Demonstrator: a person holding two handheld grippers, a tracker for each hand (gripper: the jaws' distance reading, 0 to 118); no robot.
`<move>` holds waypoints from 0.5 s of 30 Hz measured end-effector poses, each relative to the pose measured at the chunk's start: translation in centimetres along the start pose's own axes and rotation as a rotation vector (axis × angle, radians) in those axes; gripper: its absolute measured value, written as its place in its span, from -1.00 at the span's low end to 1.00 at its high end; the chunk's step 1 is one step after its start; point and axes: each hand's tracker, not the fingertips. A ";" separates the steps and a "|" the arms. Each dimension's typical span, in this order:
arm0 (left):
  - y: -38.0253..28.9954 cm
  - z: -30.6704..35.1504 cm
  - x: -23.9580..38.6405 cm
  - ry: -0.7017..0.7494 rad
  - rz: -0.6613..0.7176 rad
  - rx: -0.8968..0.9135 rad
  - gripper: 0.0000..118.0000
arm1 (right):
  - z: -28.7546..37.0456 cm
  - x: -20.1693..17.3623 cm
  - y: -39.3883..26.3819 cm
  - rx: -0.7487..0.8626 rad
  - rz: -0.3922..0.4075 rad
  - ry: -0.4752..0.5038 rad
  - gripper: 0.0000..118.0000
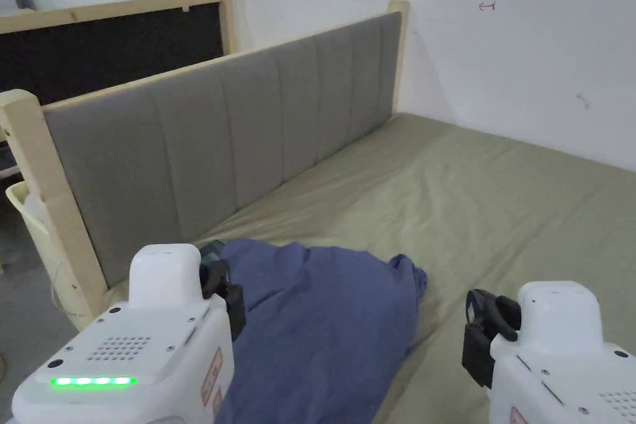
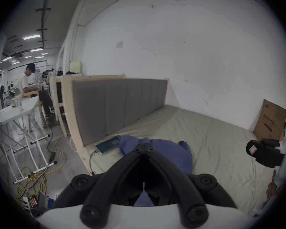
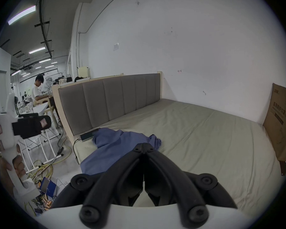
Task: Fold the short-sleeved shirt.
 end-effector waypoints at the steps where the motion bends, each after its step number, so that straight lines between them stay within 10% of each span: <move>1: -0.3 -1.3 0.6 -0.002 -0.015 -0.044 -1.00 | 0.0 0.4 -0.1 -0.006 -0.009 -0.007 -1.00; 3: -1.2 -3.6 1.8 0.015 -0.026 -0.054 -0.38 | -0.3 1.1 -0.4 -0.015 -0.018 -0.027 -1.00; 5: -2.2 -6.0 2.5 -0.003 -0.027 -0.076 1.00 | -0.5 1.8 -0.6 -0.025 -0.018 -0.047 -1.00; 15: -8.8 -21.0 5.9 -0.093 0.015 -0.471 0.94 | -2.0 4.6 -3.3 -0.119 -0.073 -0.098 -1.00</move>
